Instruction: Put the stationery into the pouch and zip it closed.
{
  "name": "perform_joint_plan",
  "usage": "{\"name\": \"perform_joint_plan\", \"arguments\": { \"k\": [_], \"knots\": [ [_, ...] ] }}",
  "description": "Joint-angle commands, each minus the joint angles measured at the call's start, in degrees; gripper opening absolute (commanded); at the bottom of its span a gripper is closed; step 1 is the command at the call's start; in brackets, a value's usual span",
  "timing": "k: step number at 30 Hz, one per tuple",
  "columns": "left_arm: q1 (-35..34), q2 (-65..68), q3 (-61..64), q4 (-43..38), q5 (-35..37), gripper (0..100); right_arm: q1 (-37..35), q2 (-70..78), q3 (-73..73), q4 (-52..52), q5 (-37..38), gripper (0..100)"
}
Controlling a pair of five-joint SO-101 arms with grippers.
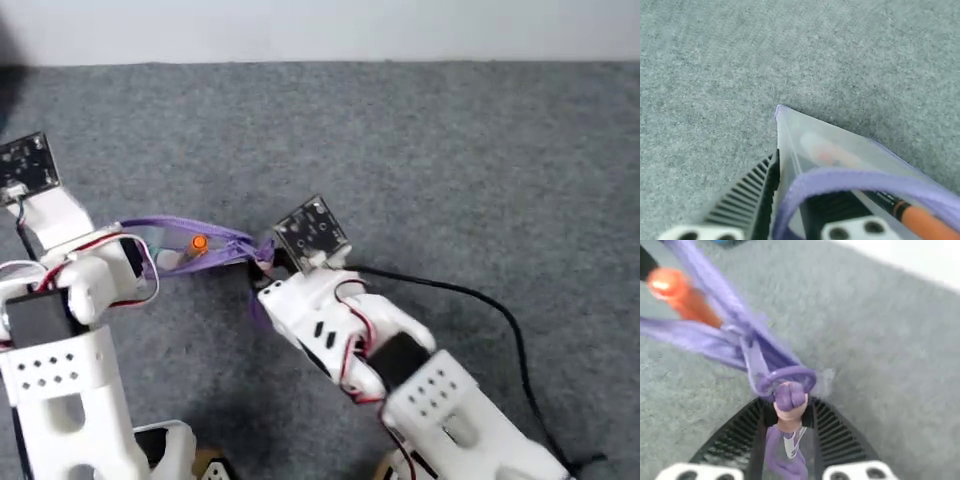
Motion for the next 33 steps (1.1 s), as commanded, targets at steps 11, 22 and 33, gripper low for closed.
{"name": "perform_joint_plan", "arguments": {
  "k": [11, 22, 33],
  "knots": [
    [0.8, -1.1, -27.6, 12.9, 3.6, 32, 3.1, -13.1, -7.1, -5.7, 8.6, 0.6],
    [0.8, -11.5, -29.0, 15.2, 1.1, 32, 3.0, -3.2, -12.2, -17.7, 8.4, 0.6],
    [0.4, -18.9, -18.0, 15.7, -1.9, 32, 0.7, 5.8, -27.0, 10.8, 8.4, 0.6]
  ]
}}
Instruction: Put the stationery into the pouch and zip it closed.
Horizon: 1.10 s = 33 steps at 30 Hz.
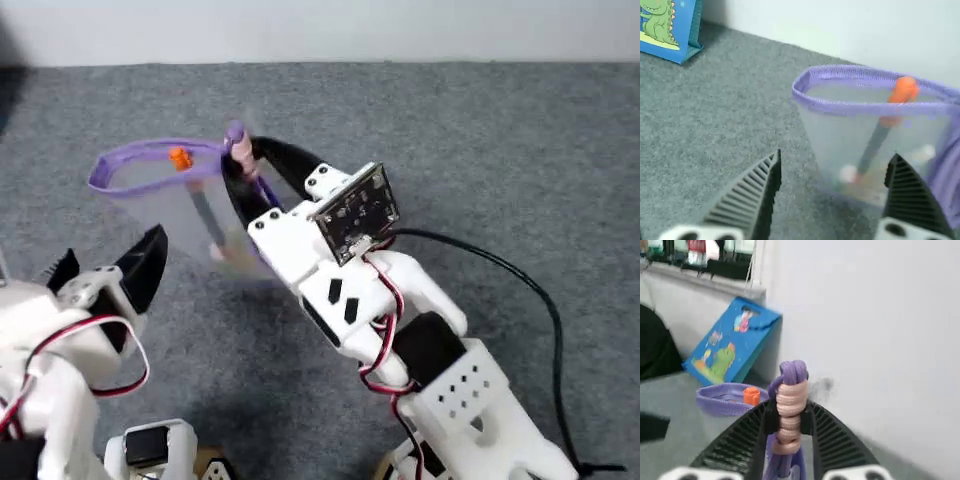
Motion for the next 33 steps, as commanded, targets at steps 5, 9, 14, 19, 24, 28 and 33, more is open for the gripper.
{"name": "perform_joint_plan", "arguments": {
  "k": [5, 9, 14, 19, 24, 28, 33],
  "knots": [
    [-0.2, -1.0, 0.9, 0.4, -0.4, 32, -1.0, -2.2, -1.2, 20.3, 0.2, 0.6],
    [-0.2, -1.0, 0.9, -3.0, 2.0, 32, -1.9, -4.6, -1.1, 20.5, 0.5, 0.6],
    [-0.2, -0.7, 1.4, -3.7, 3.0, 32, -1.9, -6.5, -1.1, 19.5, 0.3, 0.6],
    [-0.2, -1.0, 5.9, -2.6, -0.5, 32, -1.8, -9.4, -1.1, 19.4, 0.7, 0.6],
    [0.0, -1.0, 7.3, 0.4, -8.1, 23, 2.2, -10.9, -1.1, 25.0, 2.8, 0.6],
    [0.2, -0.9, 7.4, 1.0, -14.4, 17, 5.5, -12.2, -1.3, 27.2, 5.2, 0.6],
    [0.2, -0.4, 10.9, -2.2, -15.6, 17, 5.8, -15.3, -1.3, 33.9, 7.7, 0.6]
  ]
}}
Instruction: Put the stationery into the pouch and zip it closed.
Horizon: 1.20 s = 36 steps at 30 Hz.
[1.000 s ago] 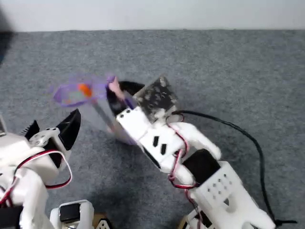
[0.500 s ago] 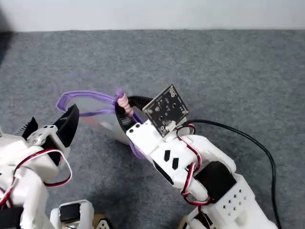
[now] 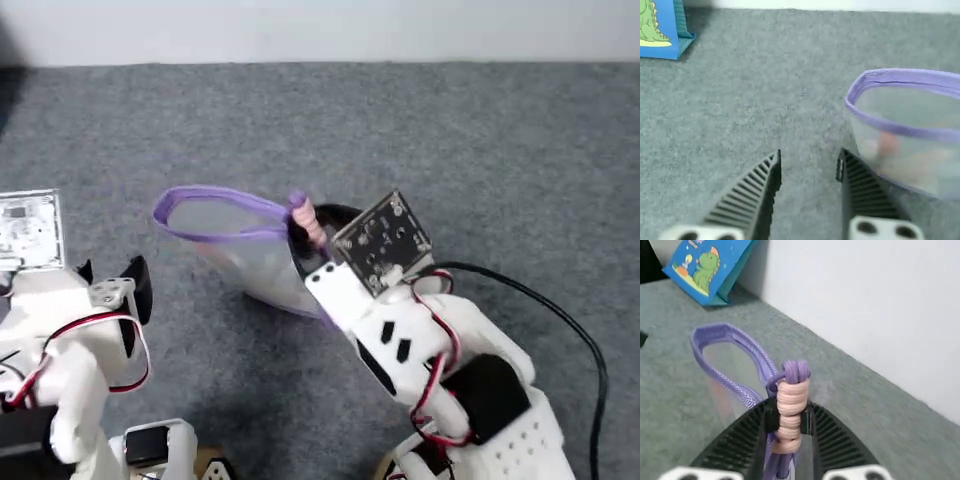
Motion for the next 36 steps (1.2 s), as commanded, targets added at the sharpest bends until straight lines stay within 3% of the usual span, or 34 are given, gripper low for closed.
{"name": "perform_joint_plan", "arguments": {
  "k": [1, 7, 14, 18, 27, 36],
  "knots": [
    [0.2, 0.3, 4.3, -3.5, -0.9, 17, 0.7, -1.9, -1.1, 5.6, 2.1, 0.6],
    [1.0, 0.3, 16.0, -16.4, -0.8, 17, 5.8, -4.2, -1.1, 17.9, 3.2, 0.6],
    [13.3, 0.4, 19.2, -23.9, 2.5, 17, 17.2, -4.1, 1.6, 24.5, 3.0, 0.6],
    [17.8, 2.3, 18.9, -24.9, 4.6, 17, 25.0, -4.1, 7.0, 26.8, 2.9, 0.6],
    [18.5, 6.3, 17.0, -24.9, 5.6, 17, 37.1, -4.6, 10.5, 37.1, 3.0, 0.6],
    [18.6, 6.4, 14.2, -22.3, 5.4, 17, 34.6, -4.6, 4.4, 44.1, 3.4, 0.6]
  ]
}}
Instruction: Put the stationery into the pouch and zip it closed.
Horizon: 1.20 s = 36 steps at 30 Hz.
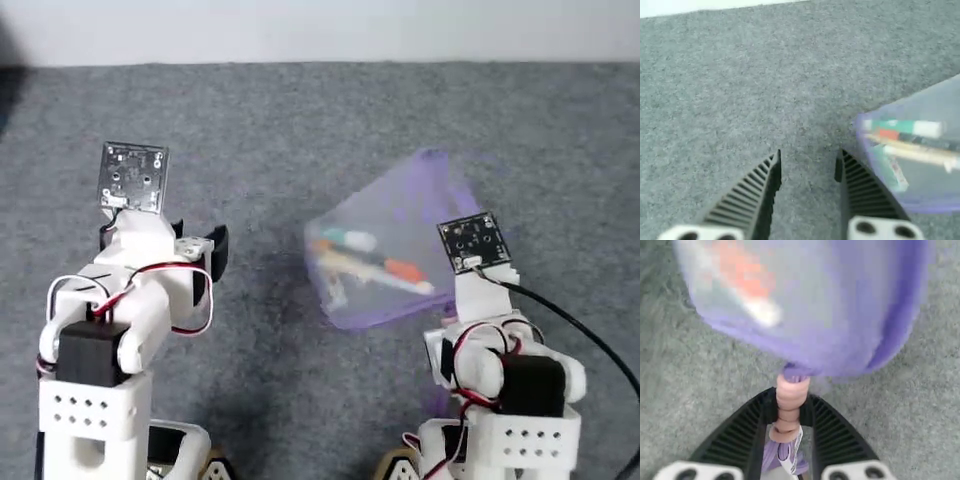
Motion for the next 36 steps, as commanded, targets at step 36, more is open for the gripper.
{"name": "perform_joint_plan", "arguments": {
  "k": [36],
  "knots": [
    [22.4, -0.1, -8.6, 3.9, 5.6, 32, -23.5, 0.3, -18.7, -33.0, 13.0, 0.6]
  ]
}}
